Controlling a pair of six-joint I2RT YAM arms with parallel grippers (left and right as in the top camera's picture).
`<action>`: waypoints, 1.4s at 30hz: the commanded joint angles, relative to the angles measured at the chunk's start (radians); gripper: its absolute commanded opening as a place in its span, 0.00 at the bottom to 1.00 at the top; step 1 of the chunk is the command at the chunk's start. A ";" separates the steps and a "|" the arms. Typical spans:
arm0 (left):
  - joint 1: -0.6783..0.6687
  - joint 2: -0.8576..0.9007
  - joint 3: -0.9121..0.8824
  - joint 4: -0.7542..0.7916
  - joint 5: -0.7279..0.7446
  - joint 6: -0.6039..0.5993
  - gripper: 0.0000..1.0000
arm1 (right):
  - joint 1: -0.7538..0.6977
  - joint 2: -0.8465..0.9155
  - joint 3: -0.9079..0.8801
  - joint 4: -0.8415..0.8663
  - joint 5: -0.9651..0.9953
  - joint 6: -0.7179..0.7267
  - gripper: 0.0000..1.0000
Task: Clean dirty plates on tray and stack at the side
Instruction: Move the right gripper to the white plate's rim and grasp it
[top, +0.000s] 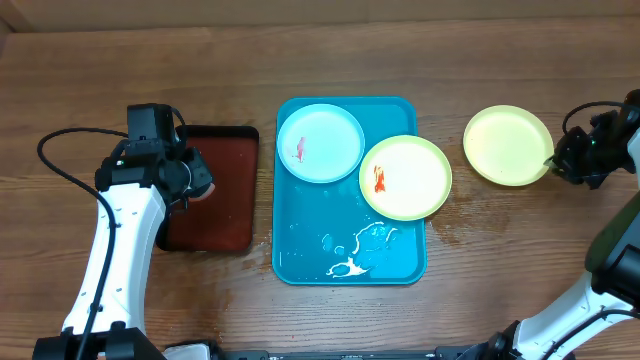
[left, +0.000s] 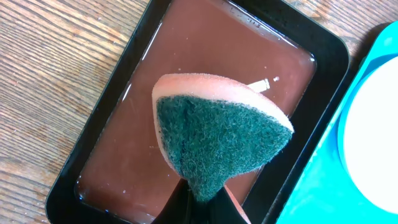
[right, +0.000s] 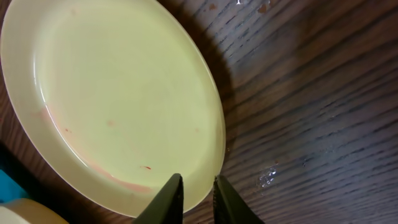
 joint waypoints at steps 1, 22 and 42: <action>0.005 -0.004 0.008 0.004 0.002 -0.010 0.04 | 0.002 -0.012 0.010 -0.009 -0.117 -0.011 0.23; 0.005 -0.004 0.008 0.018 0.027 -0.010 0.04 | 0.679 -0.016 0.311 0.103 0.113 -0.141 0.61; 0.005 -0.004 0.008 0.040 0.072 -0.010 0.04 | 0.864 0.230 0.309 0.177 0.076 -0.050 0.46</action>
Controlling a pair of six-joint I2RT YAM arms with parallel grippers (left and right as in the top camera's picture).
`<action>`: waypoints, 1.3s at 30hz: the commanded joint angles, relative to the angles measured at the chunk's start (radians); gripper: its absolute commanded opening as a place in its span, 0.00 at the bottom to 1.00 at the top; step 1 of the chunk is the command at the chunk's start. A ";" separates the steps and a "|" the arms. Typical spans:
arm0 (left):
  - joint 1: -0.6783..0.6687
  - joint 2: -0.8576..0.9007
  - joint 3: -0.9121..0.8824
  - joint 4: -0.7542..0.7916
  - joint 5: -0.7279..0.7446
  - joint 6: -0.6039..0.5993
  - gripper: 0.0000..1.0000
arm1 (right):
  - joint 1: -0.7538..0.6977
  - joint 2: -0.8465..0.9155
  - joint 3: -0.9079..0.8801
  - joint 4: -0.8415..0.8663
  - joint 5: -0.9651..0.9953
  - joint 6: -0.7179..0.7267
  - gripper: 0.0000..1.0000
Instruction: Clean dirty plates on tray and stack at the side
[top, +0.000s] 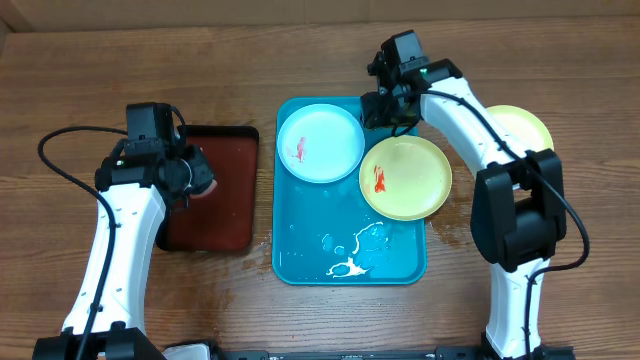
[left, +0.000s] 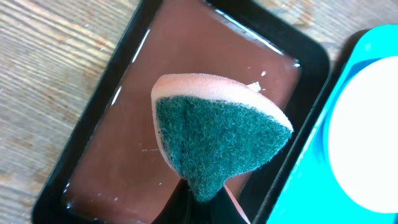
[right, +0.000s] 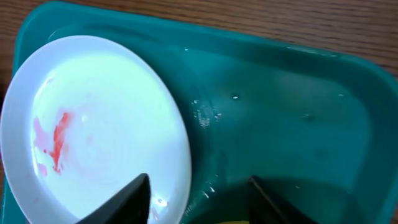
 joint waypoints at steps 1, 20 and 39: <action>0.005 -0.004 0.008 0.012 0.039 -0.010 0.05 | 0.017 0.044 -0.001 0.007 -0.020 0.012 0.45; -0.098 0.027 0.008 0.361 0.266 -0.138 0.04 | 0.017 0.108 -0.005 -0.010 -0.043 0.026 0.06; -0.492 0.367 0.021 0.838 -0.145 -0.113 0.04 | 0.023 0.108 -0.005 -0.005 -0.043 0.030 0.04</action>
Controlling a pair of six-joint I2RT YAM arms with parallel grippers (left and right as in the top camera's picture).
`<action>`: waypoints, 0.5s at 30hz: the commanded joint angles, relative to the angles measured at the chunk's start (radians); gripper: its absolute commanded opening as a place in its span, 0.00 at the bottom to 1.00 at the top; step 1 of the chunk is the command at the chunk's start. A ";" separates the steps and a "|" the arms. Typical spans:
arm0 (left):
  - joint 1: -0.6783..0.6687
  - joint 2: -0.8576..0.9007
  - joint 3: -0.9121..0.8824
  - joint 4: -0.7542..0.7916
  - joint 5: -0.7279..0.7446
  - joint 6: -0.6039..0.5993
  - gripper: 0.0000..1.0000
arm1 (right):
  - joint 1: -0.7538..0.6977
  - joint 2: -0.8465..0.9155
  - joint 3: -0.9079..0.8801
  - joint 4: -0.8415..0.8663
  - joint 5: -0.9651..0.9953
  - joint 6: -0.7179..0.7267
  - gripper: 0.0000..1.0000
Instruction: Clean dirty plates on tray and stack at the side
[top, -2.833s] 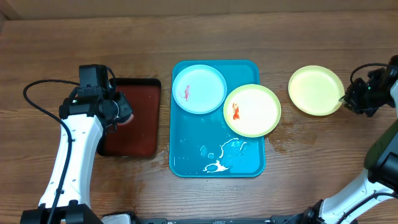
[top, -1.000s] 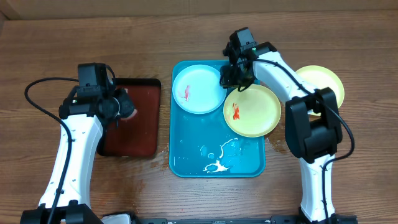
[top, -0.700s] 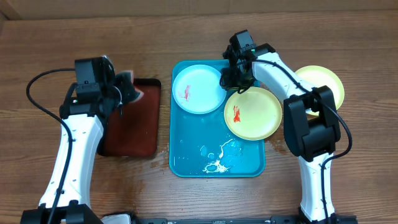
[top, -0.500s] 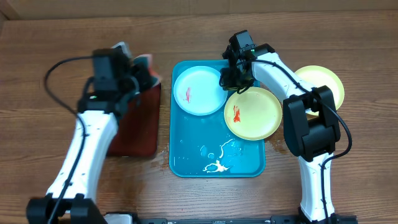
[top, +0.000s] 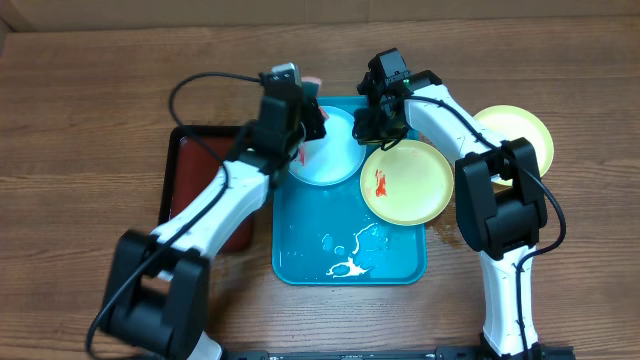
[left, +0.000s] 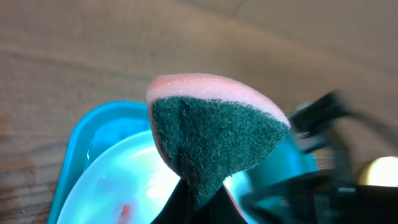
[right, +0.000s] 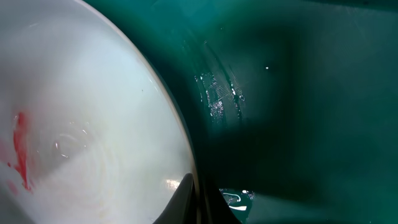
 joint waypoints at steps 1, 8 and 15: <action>-0.013 0.084 0.018 0.009 -0.085 0.030 0.04 | 0.006 0.007 -0.003 0.002 -0.001 0.001 0.04; -0.013 0.120 0.018 -0.110 -0.077 0.090 0.04 | 0.006 0.007 -0.003 0.005 -0.001 0.001 0.04; -0.013 0.120 0.019 -0.208 -0.077 0.176 0.04 | 0.006 0.007 -0.003 0.003 -0.001 0.001 0.04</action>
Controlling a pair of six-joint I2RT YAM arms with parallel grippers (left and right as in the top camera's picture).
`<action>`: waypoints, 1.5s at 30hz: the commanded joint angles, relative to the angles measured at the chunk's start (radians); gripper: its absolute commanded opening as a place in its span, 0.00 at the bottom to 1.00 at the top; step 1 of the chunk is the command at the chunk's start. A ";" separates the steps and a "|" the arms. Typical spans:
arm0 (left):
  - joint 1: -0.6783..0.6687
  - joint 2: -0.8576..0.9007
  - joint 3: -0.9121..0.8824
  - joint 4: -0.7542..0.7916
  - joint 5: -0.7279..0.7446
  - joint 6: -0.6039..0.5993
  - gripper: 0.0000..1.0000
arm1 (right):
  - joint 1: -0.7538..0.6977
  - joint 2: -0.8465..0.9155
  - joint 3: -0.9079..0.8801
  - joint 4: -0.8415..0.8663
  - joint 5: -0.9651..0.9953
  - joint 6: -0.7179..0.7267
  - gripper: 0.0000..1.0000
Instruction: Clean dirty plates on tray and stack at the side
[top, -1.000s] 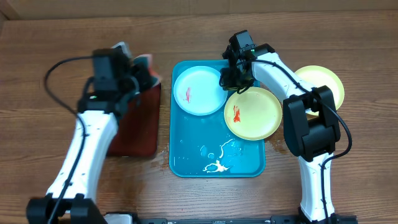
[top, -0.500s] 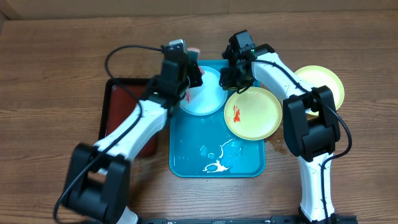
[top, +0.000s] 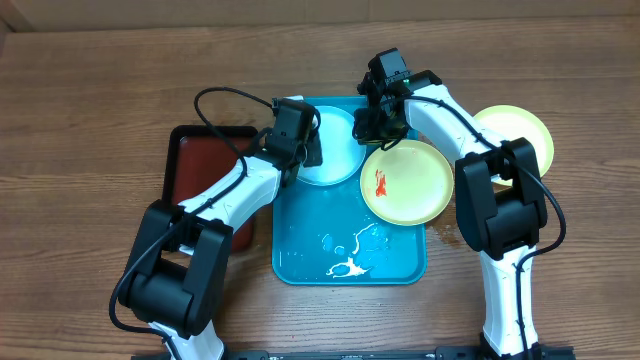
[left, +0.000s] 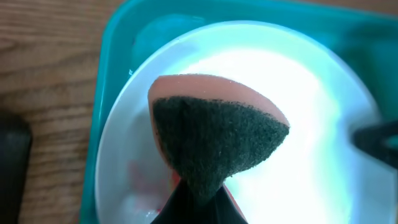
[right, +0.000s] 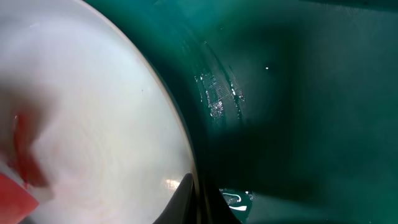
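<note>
A white plate (top: 338, 150) with a faint red smear lies at the back left of the teal tray (top: 300, 250). My left gripper (top: 303, 140) is shut on a pink sponge with a green scrub face (left: 217, 137), low over the white plate (left: 311, 93). The left gripper (left: 198, 202) shows only as dark fingers under the sponge. My right gripper (top: 368, 128) is shut on the white plate's right rim (right: 186, 155); the right gripper (right: 200, 196) pinches that edge. The sponge's corner (right: 12, 196) shows at the plate's left. A yellow-green plate (top: 405, 180) with a red stain lies on the tray's right side.
A second yellow-green plate (top: 520, 135) lies on the table right of the tray, partly behind my right arm. A dark tray of brownish water (top: 190, 170) sits left of the teal tray. White suds (top: 350, 265) spot the teal tray's front.
My left gripper has come down with the sponge from above the tray's back edge to low over the white plate. The sponge's corner now shows in the right wrist view. The right gripper has not moved.
At first my left gripper held the sponge over the dark water tray and my right was at the yellow-green plate on the table. Then the right stood open beside the white plate. Later it was shut on that plate's rim, and the sponge has reached the plate.
</note>
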 joint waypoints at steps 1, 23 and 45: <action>-0.002 0.001 0.019 -0.007 -0.018 0.079 0.04 | 0.005 0.007 -0.003 0.003 -0.001 0.001 0.04; 0.019 0.179 0.148 -0.114 0.170 -0.023 0.04 | 0.005 0.007 -0.003 -0.040 -0.001 0.001 0.04; 0.129 0.182 0.389 -0.376 0.270 0.045 0.04 | 0.005 0.007 -0.003 -0.046 -0.001 0.001 0.04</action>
